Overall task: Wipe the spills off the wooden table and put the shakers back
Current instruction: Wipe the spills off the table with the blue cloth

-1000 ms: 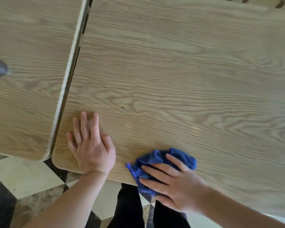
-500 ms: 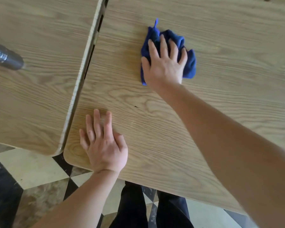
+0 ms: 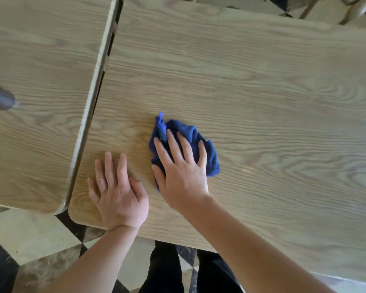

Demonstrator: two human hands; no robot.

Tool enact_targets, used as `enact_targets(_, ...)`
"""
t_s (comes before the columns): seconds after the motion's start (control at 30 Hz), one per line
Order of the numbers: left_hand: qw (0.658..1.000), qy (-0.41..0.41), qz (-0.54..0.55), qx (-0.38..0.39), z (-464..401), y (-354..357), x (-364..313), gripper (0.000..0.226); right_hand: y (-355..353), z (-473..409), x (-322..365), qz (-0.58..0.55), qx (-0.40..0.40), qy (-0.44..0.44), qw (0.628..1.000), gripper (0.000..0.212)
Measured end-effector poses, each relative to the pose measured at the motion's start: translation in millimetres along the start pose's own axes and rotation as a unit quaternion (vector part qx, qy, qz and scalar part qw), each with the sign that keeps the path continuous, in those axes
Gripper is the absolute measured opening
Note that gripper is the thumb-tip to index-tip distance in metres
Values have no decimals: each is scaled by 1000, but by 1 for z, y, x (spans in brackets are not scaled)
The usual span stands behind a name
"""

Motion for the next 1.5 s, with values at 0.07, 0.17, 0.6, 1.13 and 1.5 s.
enact_targets(0.07, 1000, 4, 4, -1, 0, 0, 0, 65, -2, 21, -10, 3, 11, 20, 1000, 55)
enact_targets(0.17, 1000, 8, -3, 6, 0, 0, 1, 65, -2, 42, -13, 2, 29, 48, 998, 57)
enact_targets(0.6, 989, 63, -39, 130, -1, -15, 2, 75, -9, 85, -4, -23, 62, 158, 985, 67)
enact_targets(1.13, 883, 360, -147, 264, 103, -16, -80, 72, -55, 216, -137, -66, 98, 316, 941, 77)
enact_targets(1.5, 855, 422, -151, 261, 218, 25, -199, 66, -72, 292, -281, -70, 36, 314, 946, 72)
Point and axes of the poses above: each hand's wrist, its own z-axis away from the middle knuckle, its own y-axis out of the palm, x = y × z, the point moved 1 cm from there along -z, towards the middle knuckle, and after that the axes turned 2 degrees about y, right-handed, at the moved point
